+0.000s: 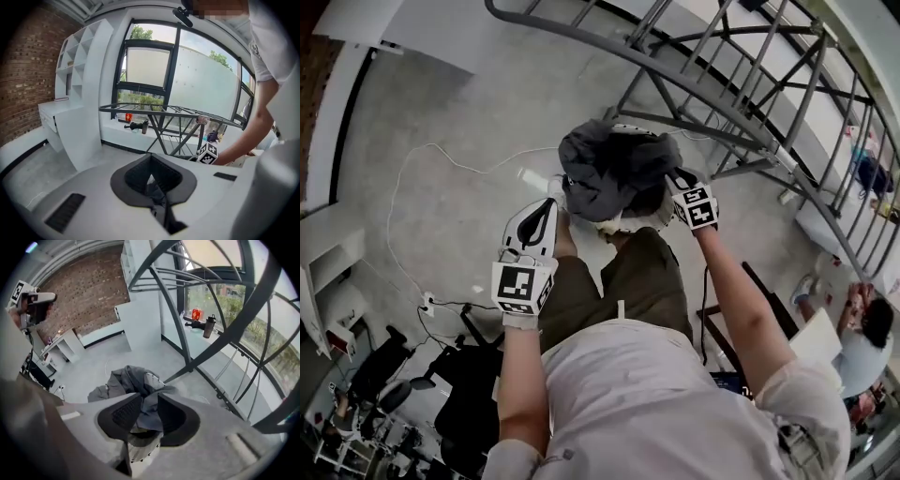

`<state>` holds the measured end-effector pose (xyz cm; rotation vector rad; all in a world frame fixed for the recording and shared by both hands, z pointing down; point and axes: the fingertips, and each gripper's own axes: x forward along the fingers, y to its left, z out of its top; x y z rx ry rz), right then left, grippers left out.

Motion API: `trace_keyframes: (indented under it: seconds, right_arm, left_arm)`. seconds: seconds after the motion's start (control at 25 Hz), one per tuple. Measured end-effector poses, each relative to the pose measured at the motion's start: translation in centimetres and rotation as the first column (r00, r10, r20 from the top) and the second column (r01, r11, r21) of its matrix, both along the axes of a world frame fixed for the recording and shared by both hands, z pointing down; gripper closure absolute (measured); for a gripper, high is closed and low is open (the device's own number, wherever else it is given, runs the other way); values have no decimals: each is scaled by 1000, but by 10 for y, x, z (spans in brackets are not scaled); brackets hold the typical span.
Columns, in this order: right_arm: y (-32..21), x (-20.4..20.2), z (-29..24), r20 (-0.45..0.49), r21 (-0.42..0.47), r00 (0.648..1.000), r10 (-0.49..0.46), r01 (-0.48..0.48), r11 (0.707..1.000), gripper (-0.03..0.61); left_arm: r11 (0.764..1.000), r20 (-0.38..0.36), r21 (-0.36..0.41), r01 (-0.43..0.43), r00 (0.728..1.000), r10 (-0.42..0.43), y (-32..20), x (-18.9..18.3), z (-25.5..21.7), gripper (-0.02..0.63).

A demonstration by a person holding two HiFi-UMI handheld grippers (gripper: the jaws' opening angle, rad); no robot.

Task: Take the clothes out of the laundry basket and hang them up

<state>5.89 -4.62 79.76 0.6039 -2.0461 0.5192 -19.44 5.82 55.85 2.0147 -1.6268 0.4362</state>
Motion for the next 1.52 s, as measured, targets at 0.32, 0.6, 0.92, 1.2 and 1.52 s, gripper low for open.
trace_keyframes:
  seconds: [0.32,0.6,0.92,1.2,1.52]
  right_arm:
    - [-36,21,91,-146,-31,989,33,-38,999,394]
    - [-65,14,149,-218,-49,976,18,-30,998,388]
    - [-78,17,173,-294,-72,947,131,-158,985,466]
    - [-54,10,123,-255,-48,959,119,-136,990,540]
    - [-42,-5,22,-81,19,967,240,-239,971,540]
  left_arm:
    - [993,-36,-94,70,997,-74,26,-8,46,612]
    - [982,-24,-176,73,997,-79,47,-19,89,612]
    - [977,-34,-198,79,996,-87,56,-38,101,612]
    - [984,-38,-174,24,999,-31,48,-46,82,612]
    - [992,-70,-103,-69,996,62,18,-52,51,612]
